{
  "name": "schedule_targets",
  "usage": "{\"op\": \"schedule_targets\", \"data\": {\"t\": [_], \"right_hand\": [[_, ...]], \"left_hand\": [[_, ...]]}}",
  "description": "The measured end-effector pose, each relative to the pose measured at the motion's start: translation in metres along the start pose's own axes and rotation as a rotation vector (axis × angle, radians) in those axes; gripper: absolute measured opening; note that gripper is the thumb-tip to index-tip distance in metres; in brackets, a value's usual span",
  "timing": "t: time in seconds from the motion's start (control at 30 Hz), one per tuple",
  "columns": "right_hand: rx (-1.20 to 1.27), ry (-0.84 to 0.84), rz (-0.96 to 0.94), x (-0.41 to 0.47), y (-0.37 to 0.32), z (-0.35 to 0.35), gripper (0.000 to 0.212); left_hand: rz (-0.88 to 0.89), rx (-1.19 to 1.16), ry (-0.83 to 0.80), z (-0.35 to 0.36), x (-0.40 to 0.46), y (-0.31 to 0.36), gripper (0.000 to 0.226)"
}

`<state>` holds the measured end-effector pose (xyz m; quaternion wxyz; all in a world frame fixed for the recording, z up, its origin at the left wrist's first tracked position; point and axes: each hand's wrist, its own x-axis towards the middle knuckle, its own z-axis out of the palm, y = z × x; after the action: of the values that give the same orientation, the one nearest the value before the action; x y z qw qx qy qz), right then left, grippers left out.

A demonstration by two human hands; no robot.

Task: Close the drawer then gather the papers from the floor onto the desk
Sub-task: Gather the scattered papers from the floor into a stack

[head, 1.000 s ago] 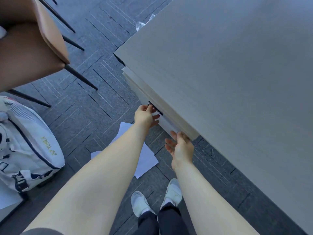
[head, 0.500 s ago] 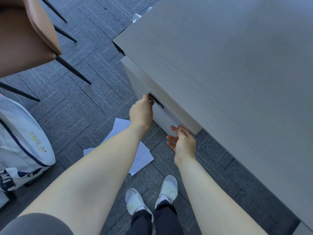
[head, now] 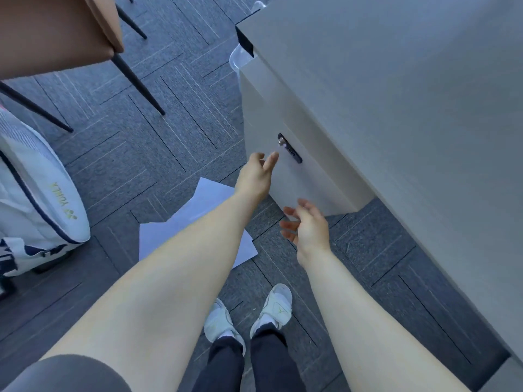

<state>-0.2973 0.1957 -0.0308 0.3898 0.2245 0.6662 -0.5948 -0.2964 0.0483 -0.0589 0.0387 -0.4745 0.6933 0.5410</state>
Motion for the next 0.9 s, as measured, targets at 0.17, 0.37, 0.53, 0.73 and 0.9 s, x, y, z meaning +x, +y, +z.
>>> {"op": "schedule_targets", "data": {"t": [0.17,0.37,0.53,0.73,0.9], "right_hand": [[-0.415,-0.181,0.126,0.009,0.064,0.038,0.024],[-0.758,-0.258,0.203,0.088,0.205,0.093,0.038],[-1.187,-0.284,0.067,0.205,0.323,0.132,0.066],[-1.539,0.015,-0.213,0.334,0.39,0.156,0.079],[-1.521,0.185,-0.23,0.386,0.409,0.161,0.092]], "left_hand": [[-0.262,-0.03,0.031,-0.042,-0.048,-0.147,0.03],[-0.511,-0.031,0.14,-0.087,-0.043,-0.355,0.031],[-0.634,-0.01,0.214,-0.103,0.008,-0.514,0.034],[-0.673,0.041,0.407,-0.111,0.079,-0.643,0.062],[-0.696,0.215,0.499,-0.106,0.126,-0.687,0.073]]}}
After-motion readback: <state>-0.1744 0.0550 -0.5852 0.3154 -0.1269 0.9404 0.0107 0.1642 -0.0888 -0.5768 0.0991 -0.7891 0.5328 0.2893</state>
